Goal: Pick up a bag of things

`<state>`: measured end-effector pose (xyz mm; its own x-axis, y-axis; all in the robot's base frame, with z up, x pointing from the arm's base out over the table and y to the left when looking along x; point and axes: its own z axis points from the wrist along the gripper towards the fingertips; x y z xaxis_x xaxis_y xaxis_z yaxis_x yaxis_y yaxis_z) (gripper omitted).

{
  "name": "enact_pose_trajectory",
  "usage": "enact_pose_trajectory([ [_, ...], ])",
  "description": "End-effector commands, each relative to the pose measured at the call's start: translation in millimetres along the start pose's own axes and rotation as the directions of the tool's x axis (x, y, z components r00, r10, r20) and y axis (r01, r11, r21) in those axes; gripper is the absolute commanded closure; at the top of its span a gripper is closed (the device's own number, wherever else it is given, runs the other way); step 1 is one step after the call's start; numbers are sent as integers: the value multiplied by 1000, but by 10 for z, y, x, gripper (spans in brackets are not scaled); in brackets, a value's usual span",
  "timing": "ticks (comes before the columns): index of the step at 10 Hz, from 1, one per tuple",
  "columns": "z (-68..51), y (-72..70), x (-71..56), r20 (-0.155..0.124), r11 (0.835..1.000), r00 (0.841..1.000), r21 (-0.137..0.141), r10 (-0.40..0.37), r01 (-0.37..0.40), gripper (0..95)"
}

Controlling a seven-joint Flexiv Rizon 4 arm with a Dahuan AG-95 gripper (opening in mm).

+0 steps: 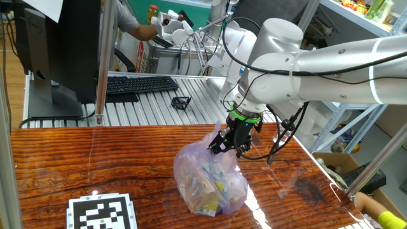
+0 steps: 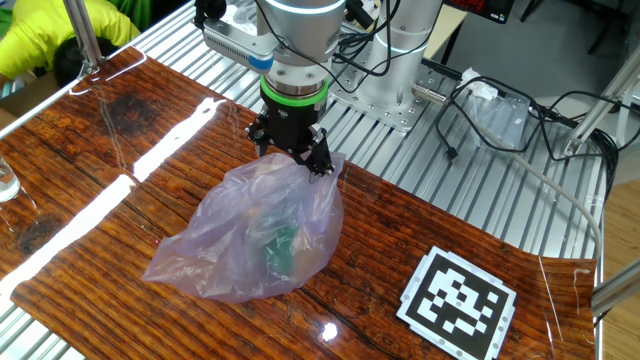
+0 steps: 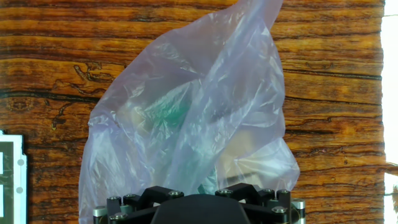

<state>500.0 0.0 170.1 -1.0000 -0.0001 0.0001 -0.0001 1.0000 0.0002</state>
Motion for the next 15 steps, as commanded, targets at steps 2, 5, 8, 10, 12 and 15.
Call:
enact_pose_trajectory([
  [2,2,0,3,44,995,998,-85,-40,44,950],
  [5,4,2,7,42,995,998,-85,-39,43,950],
  [8,9,5,18,43,996,998,-85,-37,41,950],
  [10,13,10,31,44,996,998,-85,-35,38,950],
  [12,15,14,39,44,996,998,-86,-33,37,950],
  [15,15,18,44,45,996,998,-86,-32,36,950],
])
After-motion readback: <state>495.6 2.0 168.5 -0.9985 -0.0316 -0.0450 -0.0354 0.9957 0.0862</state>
